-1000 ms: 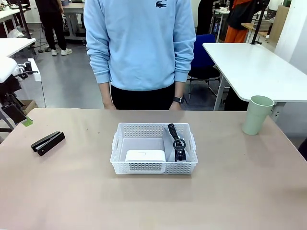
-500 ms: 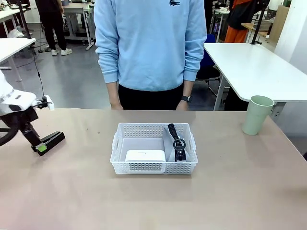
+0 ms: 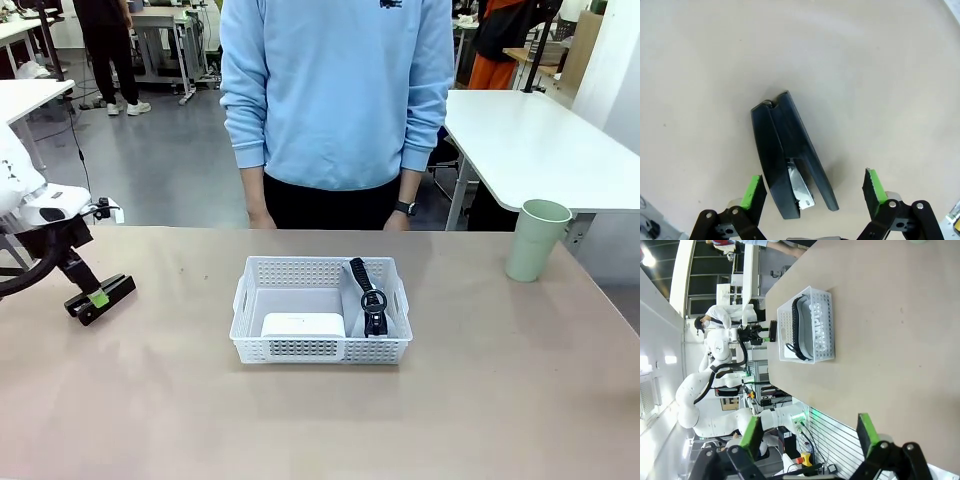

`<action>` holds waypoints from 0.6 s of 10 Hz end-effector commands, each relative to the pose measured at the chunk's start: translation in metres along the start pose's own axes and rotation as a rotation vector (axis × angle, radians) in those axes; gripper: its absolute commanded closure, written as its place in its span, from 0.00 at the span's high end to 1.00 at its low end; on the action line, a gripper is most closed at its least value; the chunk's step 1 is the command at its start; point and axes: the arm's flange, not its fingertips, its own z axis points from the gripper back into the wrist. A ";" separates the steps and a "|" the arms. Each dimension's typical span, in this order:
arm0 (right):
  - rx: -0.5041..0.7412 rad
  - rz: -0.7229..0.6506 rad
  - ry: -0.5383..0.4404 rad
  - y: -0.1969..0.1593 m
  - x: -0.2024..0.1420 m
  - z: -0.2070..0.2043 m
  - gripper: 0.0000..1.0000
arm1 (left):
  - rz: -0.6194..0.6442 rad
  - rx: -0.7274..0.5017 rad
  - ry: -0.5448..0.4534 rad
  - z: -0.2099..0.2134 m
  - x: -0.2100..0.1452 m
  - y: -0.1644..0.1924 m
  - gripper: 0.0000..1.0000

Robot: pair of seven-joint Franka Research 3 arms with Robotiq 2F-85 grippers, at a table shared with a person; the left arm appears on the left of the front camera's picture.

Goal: Efficiently arrange items inside the basket to fit them all.
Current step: Pick up the Stapler and place it inside the Organizing basket.

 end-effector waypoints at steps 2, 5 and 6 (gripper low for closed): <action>0.029 0.024 -0.012 0.001 0.001 0.001 1.00 | 0.000 0.000 0.000 0.000 0.000 0.000 1.00; 0.029 0.024 -0.012 0.001 0.001 0.001 1.00 | 0.007 0.054 0.054 0.007 0.024 0.010 1.00; 0.029 0.024 -0.012 0.001 0.001 0.001 1.00 | 0.007 0.055 0.061 0.006 0.030 0.013 1.00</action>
